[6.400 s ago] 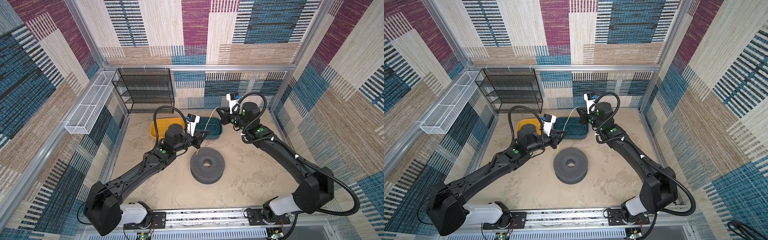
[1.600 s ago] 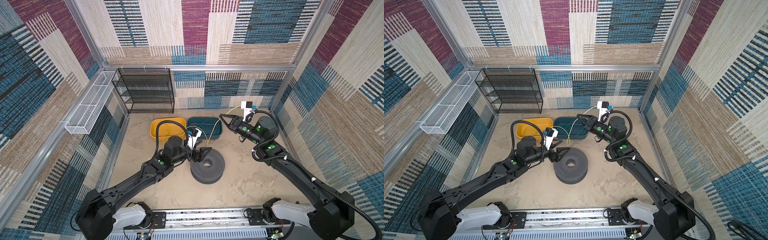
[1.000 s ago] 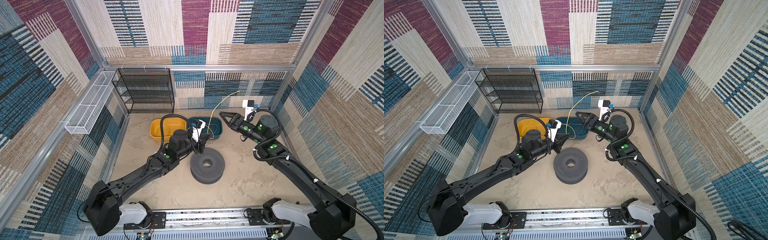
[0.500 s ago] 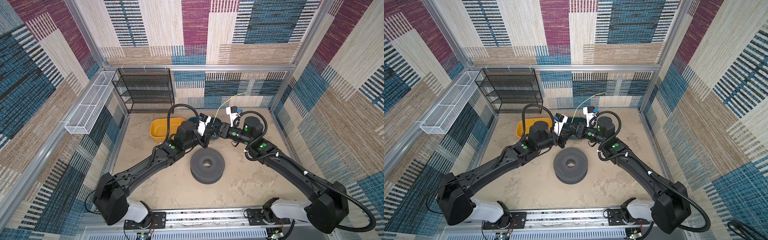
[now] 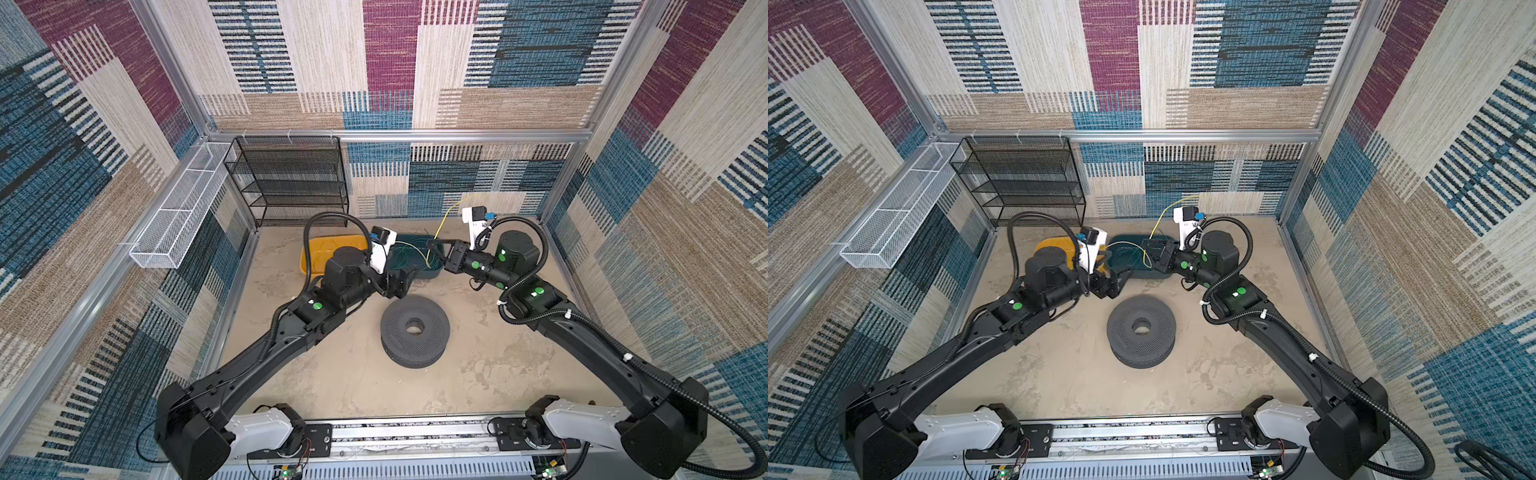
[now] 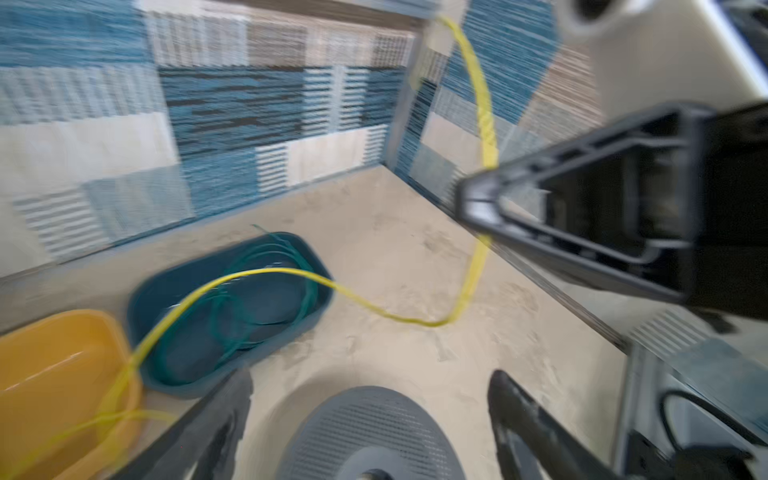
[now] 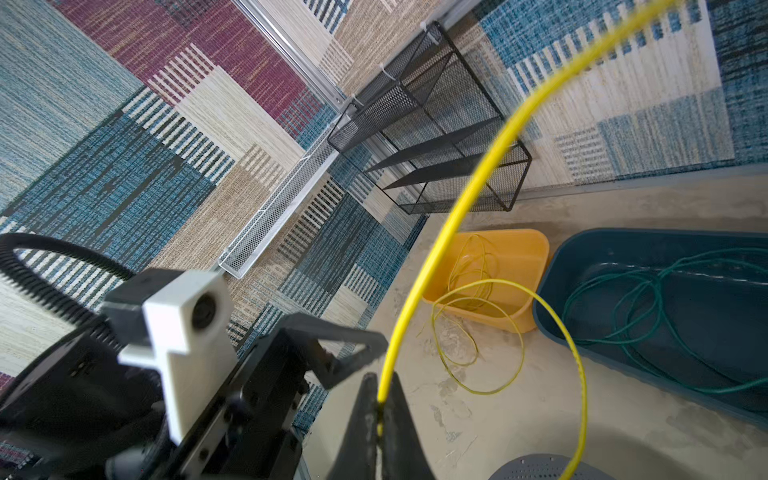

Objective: Wrap the cables

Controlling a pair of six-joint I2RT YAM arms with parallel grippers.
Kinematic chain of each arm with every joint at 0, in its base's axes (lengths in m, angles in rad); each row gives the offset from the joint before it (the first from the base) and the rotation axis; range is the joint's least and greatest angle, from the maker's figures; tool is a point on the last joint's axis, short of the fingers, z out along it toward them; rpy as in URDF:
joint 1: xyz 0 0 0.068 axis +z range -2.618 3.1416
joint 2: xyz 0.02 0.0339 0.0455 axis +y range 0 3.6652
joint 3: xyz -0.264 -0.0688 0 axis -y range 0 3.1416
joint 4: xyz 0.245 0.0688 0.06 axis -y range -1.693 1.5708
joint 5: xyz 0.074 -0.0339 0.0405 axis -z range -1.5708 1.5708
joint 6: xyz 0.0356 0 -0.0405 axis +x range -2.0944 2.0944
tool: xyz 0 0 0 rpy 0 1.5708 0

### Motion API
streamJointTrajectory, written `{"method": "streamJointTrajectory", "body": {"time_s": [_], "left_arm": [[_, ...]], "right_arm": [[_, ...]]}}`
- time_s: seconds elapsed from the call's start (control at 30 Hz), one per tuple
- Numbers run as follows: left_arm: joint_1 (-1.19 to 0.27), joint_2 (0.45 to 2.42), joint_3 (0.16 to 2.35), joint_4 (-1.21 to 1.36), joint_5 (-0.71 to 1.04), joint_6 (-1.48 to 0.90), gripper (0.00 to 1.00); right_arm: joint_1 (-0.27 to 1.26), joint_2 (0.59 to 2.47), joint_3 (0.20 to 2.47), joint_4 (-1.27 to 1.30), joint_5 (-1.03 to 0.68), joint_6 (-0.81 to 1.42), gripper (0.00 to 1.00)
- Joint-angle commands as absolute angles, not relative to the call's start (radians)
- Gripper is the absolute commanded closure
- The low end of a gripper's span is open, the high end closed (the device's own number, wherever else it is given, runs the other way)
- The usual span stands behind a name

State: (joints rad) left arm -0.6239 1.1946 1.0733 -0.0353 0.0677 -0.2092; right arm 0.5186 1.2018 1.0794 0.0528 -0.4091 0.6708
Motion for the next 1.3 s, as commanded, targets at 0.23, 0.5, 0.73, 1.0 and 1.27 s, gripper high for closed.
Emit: {"method": "streamJointTrajectory", "body": {"time_s": [0.23, 0.5, 0.73, 1.0, 1.27], "left_arm": [[-0.477, 1.221, 1.072, -0.173, -0.053, -0.341, 0.01], [-0.462, 1.343, 0.997, -0.001, 0.132, -0.376, 0.26], [-0.462, 1.400, 0.992, 0.056, 0.220, -0.367, 0.93], [-0.463, 1.311, 0.968, -0.123, 0.123, -0.343, 1.00], [-0.463, 1.203, 0.886, -0.216, 0.162, -0.340, 1.00]], "right_arm": [[0.520, 1.156, 1.075, 0.025, -0.467, 0.666, 1.00], [0.520, 1.140, 1.093, 0.006, -0.462, 0.660, 1.00], [0.485, 1.160, 1.146, -0.013, -0.419, 0.638, 1.00], [0.234, 1.292, 1.267, 0.096, -0.433, 0.745, 1.00], [0.044, 1.484, 1.369, 0.224, -0.355, 0.899, 1.00]]}}
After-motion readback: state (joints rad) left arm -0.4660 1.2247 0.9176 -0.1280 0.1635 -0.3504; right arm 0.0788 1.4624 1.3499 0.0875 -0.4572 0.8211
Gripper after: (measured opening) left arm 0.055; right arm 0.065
